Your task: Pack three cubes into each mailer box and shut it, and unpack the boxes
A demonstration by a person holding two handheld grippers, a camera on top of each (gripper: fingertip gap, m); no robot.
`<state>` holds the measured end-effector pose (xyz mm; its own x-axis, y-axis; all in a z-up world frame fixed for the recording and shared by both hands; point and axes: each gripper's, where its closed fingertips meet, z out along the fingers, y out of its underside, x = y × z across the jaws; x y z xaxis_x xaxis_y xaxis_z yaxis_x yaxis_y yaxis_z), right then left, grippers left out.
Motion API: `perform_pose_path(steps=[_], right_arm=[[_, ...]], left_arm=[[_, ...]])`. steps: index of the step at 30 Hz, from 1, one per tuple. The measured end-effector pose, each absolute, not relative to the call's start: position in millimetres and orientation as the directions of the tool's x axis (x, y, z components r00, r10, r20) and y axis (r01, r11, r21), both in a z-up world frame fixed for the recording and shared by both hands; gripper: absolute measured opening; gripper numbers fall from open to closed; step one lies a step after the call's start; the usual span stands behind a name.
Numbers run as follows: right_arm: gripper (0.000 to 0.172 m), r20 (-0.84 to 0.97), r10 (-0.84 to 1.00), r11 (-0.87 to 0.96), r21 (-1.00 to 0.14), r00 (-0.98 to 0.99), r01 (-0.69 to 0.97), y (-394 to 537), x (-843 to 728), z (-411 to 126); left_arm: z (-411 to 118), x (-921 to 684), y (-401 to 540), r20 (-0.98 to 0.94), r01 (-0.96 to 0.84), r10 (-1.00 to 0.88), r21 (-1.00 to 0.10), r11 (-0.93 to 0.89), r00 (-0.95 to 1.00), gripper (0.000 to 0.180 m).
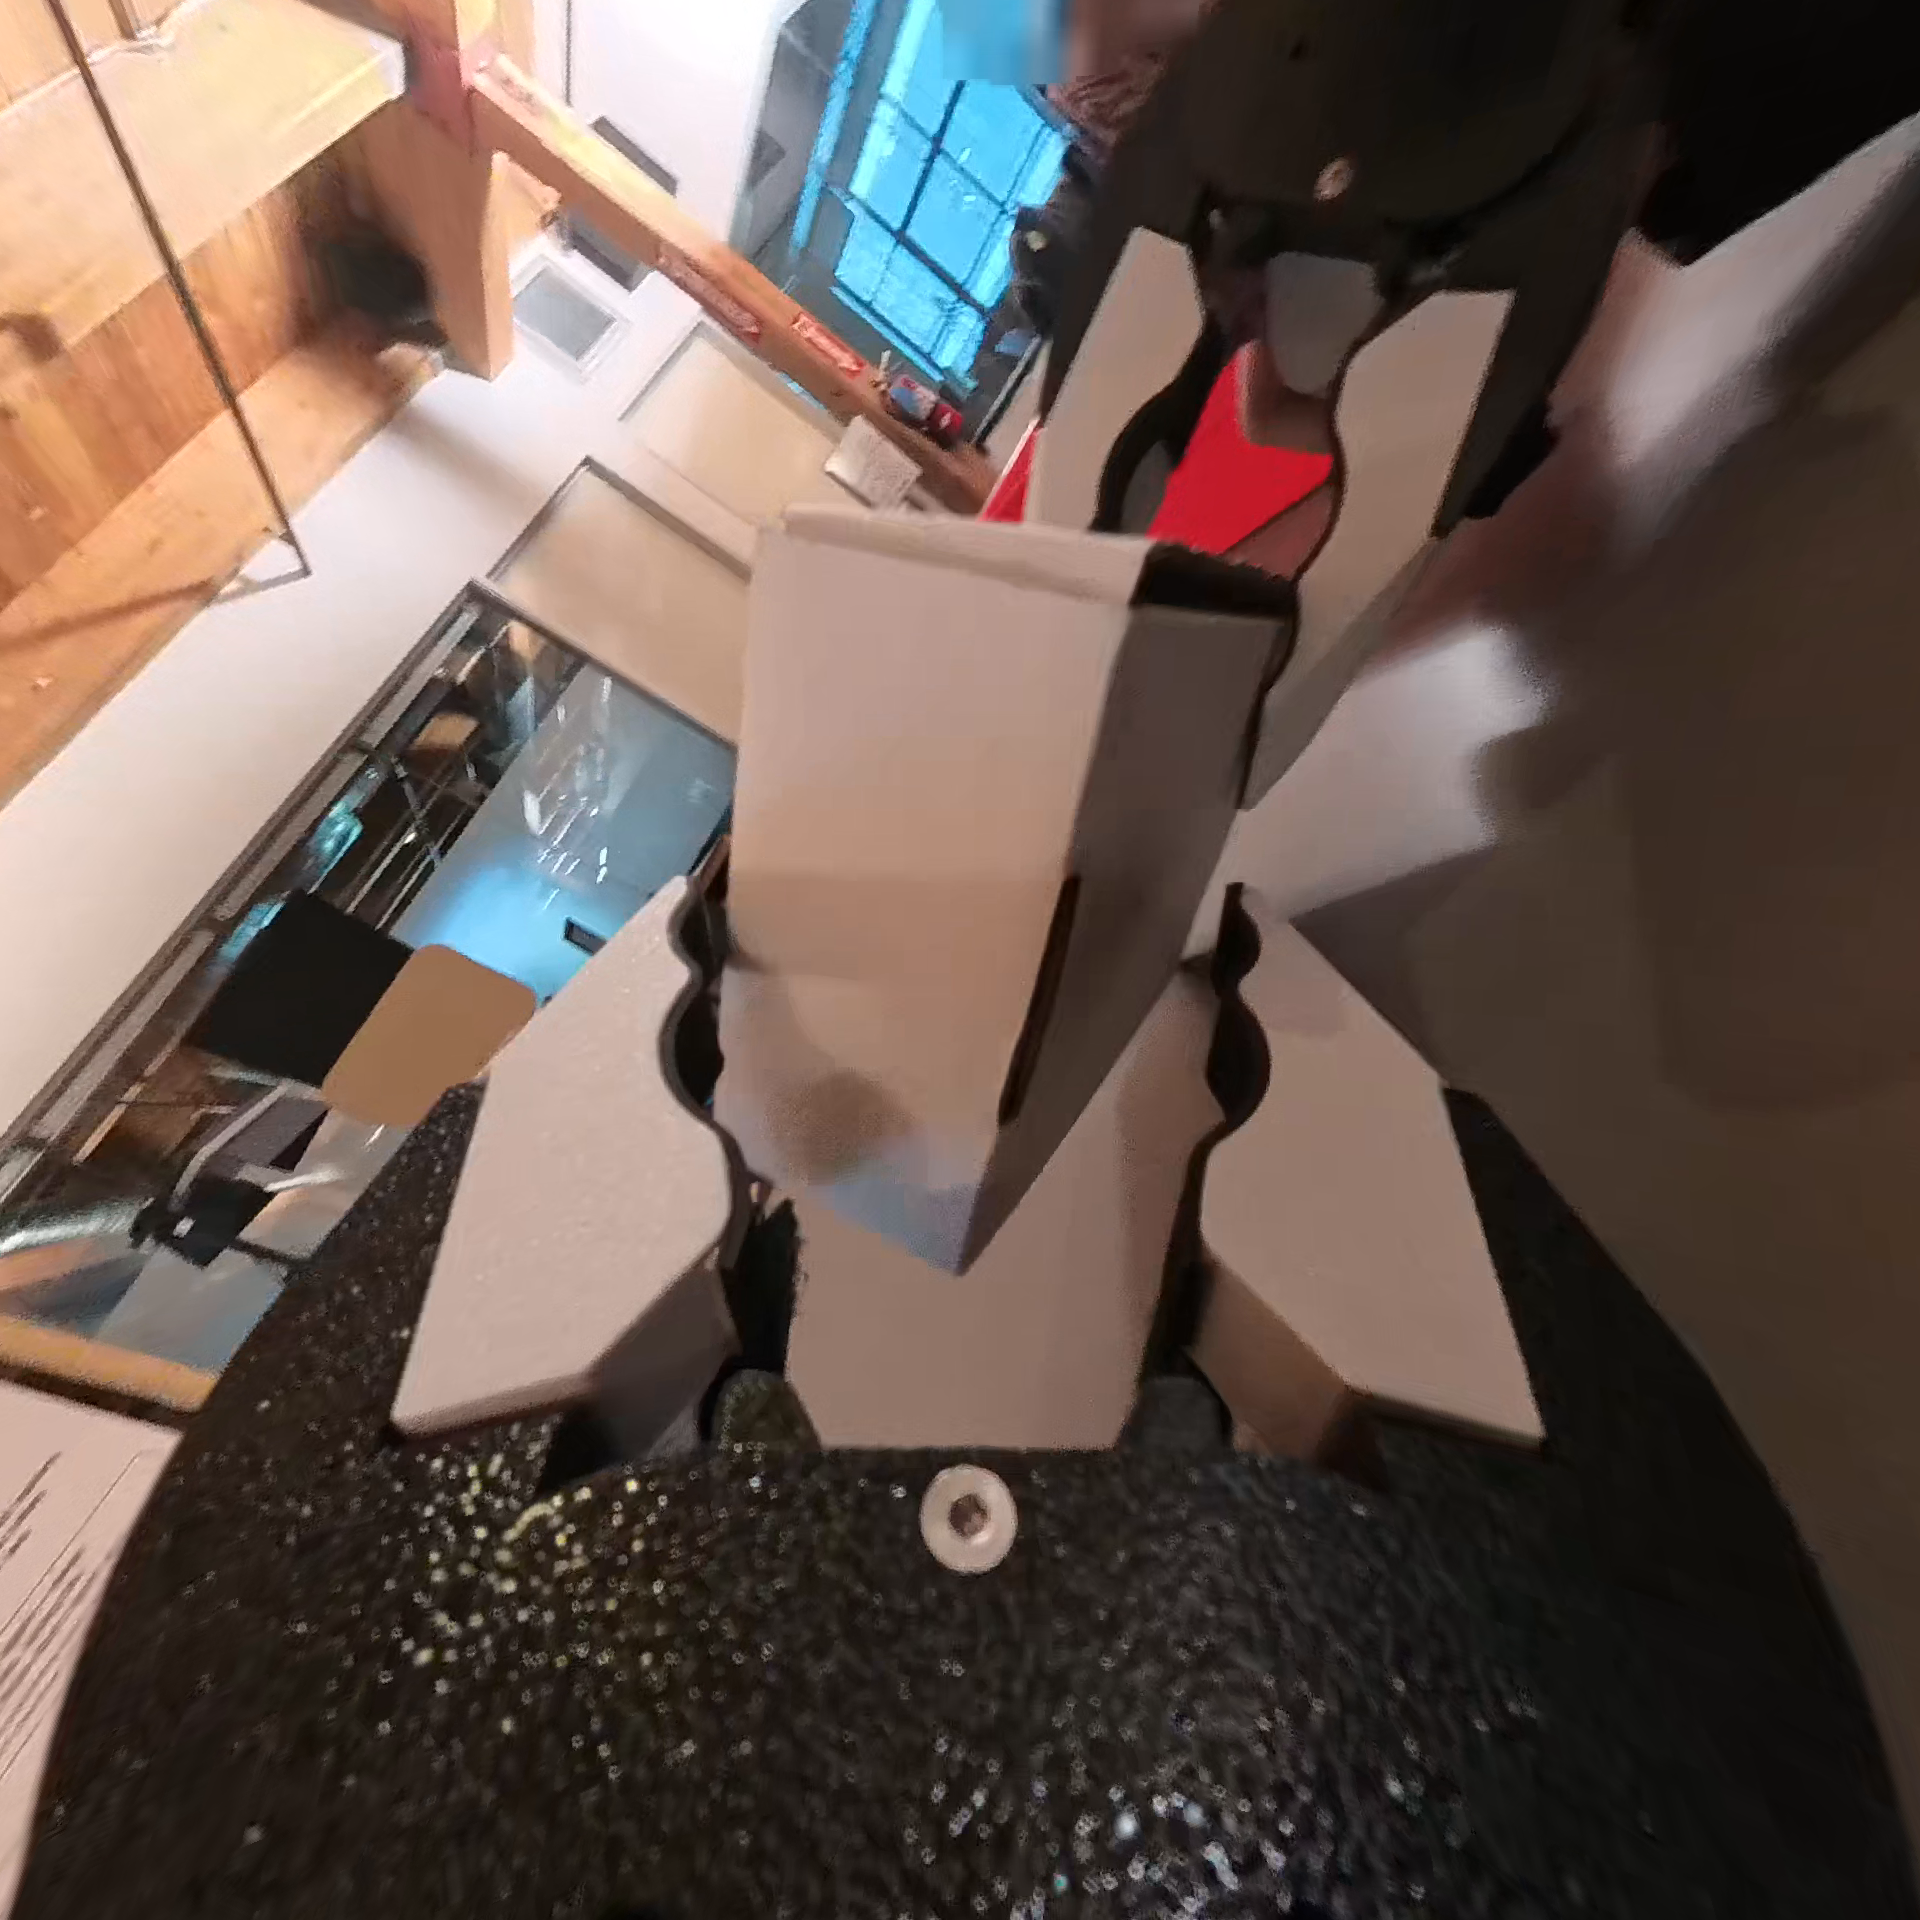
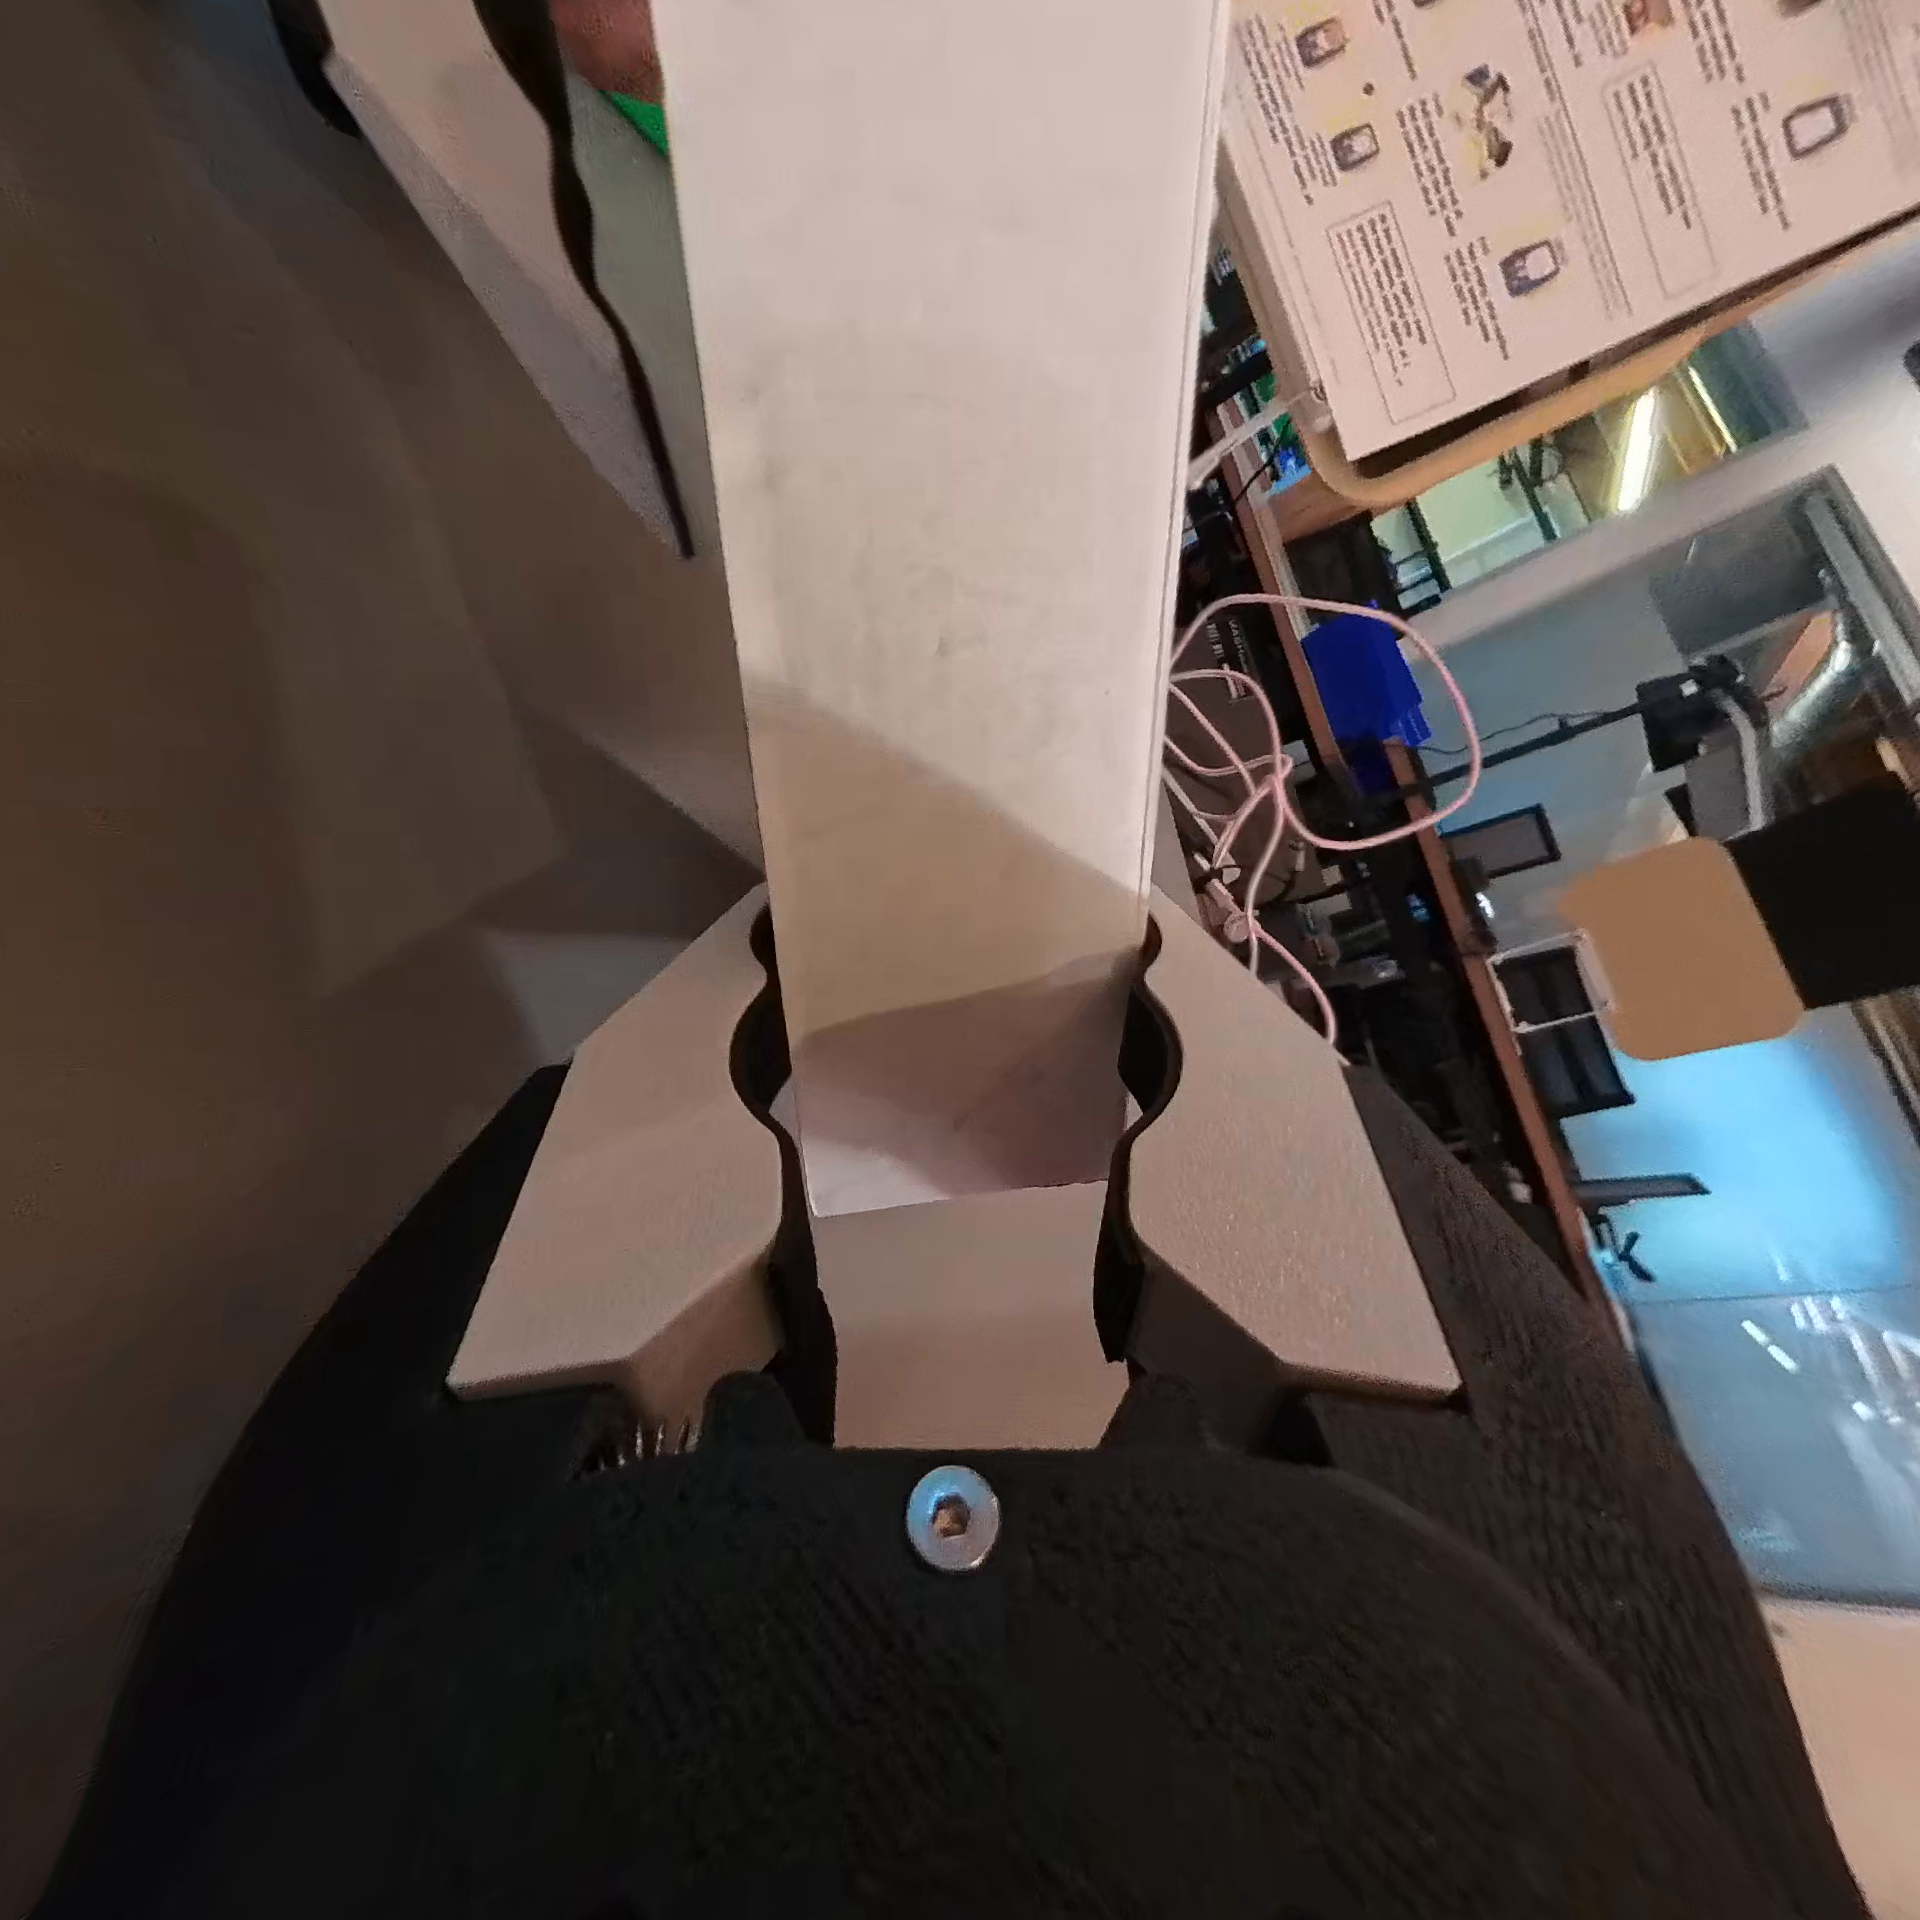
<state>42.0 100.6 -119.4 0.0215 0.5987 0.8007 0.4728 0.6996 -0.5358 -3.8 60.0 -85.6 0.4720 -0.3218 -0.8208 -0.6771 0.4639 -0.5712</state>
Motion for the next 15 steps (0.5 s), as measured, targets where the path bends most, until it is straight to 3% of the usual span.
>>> perform_pose_path(steps=[2, 5, 11, 15], right_arm=[[0.063, 0.826, 0.563, 0.728, -0.494, -0.003, 0.475, 98, 42, -121], [0.063, 0.857, 0.515, 0.760, -0.444, -0.024, 0.474, 96, 43, -122], [0.078, 0.847, 0.531, 0.787, -0.480, -0.029, 0.387, 74, 40, -111], [0.067, 0.875, 0.481, 0.833, -0.440, -0.046, 0.335, 58, 39, -100]], left_arm=[[-90, 3, 57, -0.823, -0.672, -0.343, -0.568, 0.475, 0.453, 0.092], [-91, 1, 53, -0.813, -0.663, -0.373, -0.581, 0.473, 0.447, 0.074], [-113, -11, 62, -0.759, -0.700, -0.459, -0.630, 0.338, 0.462, 0.070], [-118, -12, 66, -0.731, -0.699, -0.487, -0.652, 0.293, 0.478, 0.069]])
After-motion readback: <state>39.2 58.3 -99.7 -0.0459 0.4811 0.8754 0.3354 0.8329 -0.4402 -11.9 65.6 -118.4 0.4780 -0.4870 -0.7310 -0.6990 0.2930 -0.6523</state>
